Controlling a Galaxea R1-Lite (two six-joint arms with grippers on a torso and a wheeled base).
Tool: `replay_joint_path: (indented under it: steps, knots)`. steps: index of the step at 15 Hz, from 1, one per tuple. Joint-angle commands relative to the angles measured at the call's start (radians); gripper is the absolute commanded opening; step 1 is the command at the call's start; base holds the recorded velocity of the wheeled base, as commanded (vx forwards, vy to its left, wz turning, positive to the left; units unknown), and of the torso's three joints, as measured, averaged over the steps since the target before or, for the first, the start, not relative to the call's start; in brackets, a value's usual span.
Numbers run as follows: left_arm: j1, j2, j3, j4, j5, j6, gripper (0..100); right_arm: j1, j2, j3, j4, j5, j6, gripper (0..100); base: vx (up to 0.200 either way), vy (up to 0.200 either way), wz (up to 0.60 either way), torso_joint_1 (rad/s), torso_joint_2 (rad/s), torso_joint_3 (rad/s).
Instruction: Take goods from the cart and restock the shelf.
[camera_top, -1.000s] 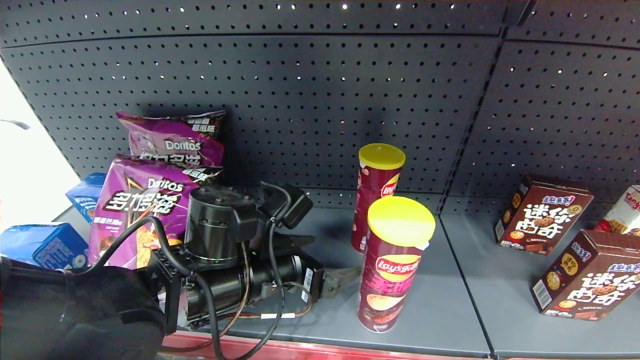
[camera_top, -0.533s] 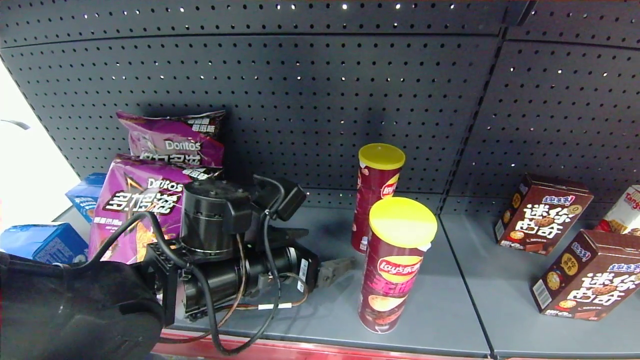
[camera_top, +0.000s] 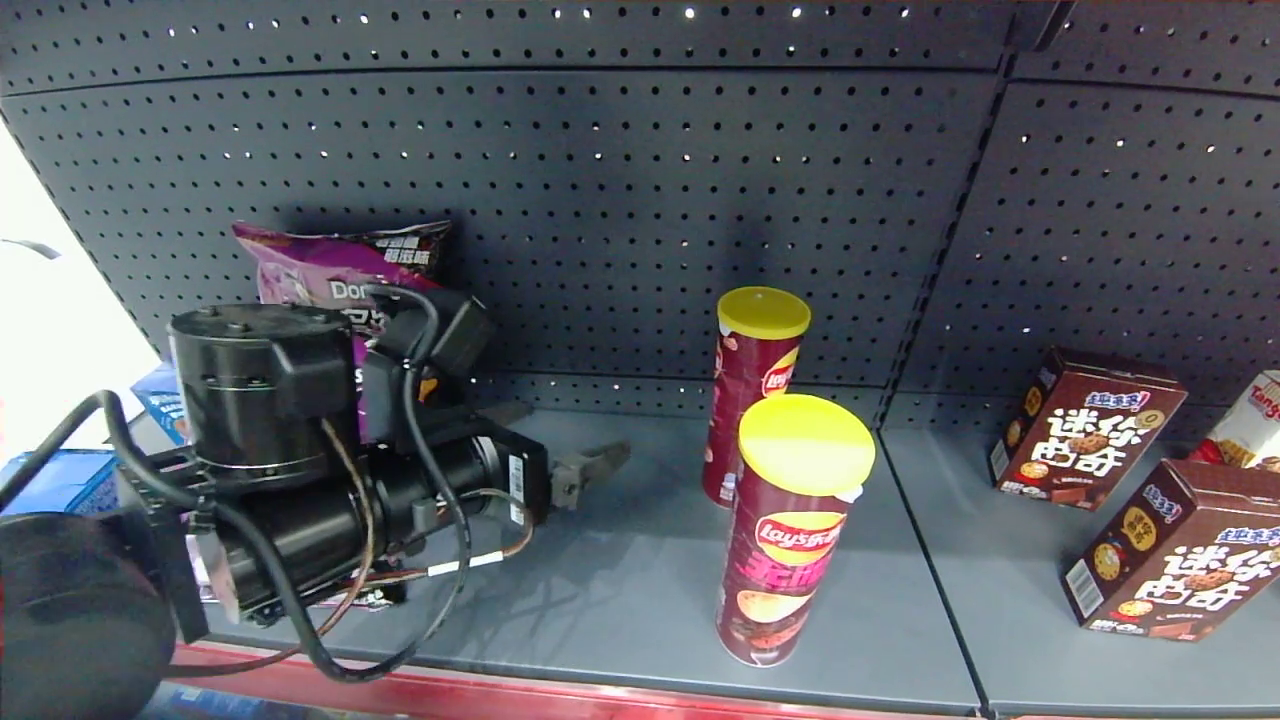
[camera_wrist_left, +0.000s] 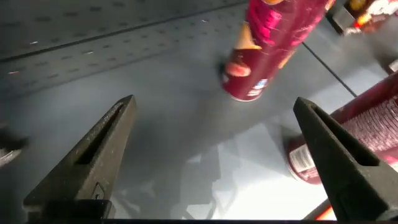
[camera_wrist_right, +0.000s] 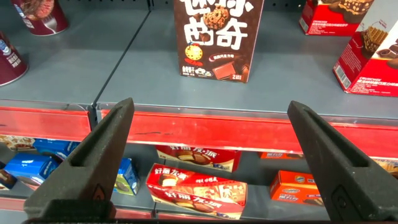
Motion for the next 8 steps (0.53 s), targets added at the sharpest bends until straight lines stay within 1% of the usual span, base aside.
replay_joint_path:
  steps: [1,2,3,4,5,6,7,8]
  knots:
    - [0.005,-0.119,0.063,0.000,0.032,-0.025,100,0.000,0.002,0.000,0.000,0.001,0.000,100,0.000,0.000,0.00,0.000,0.00,0.000]
    - [0.003,-0.135,0.074,0.000,0.038,-0.031,100,0.000,0.002,0.000,0.000,0.001,0.000,100,0.000,0.000,0.00,0.000,0.00,0.000]
    - [0.005,-0.209,0.127,0.002,0.095,-0.043,100,0.000,0.002,0.000,0.000,0.001,0.000,100,0.000,0.000,0.00,0.000,0.00,0.000]
    - [0.006,-0.269,0.170,0.003,0.133,-0.054,100,0.000,0.002,0.000,0.000,0.001,0.000,100,0.000,0.000,0.00,0.000,0.00,0.000]
    - [0.010,-0.309,0.199,0.003,0.156,-0.062,100,0.000,0.002,0.000,0.000,0.001,0.000,100,0.000,0.000,0.00,0.000,0.00,0.000]
    - [0.037,-0.384,0.247,0.003,0.208,-0.068,100,0.000,0.002,0.000,0.000,0.001,0.000,100,0.000,0.000,0.00,0.000,0.00,0.000]
    - [0.074,-0.441,0.278,0.003,0.226,-0.068,100,0.000,0.002,0.000,0.000,0.001,0.000,100,0.000,0.000,0.00,0.000,0.00,0.000]
    - [0.109,-0.488,0.308,0.006,0.225,-0.068,100,0.000,0.002,0.000,0.000,0.001,0.000,100,0.000,0.000,0.00,0.000,0.00,0.000]
